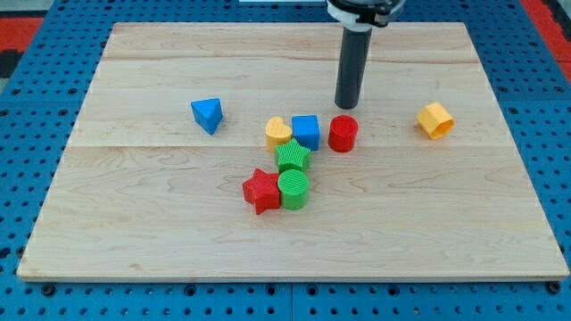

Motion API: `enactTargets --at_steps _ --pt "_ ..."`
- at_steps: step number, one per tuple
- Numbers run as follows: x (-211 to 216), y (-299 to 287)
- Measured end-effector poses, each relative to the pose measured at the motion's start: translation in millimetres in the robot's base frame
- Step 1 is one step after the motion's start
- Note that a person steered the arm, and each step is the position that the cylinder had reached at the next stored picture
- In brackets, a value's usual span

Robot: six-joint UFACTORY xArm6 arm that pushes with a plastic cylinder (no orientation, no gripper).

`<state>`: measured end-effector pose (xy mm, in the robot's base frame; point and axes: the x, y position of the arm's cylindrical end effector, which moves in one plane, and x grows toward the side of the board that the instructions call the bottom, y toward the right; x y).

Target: Move the red star to the right side

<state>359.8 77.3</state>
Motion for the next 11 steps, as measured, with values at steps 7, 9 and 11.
enactTargets --at_steps 7,9,11 --pt "121 -314" --pt "165 -230" --pt "147 -90"
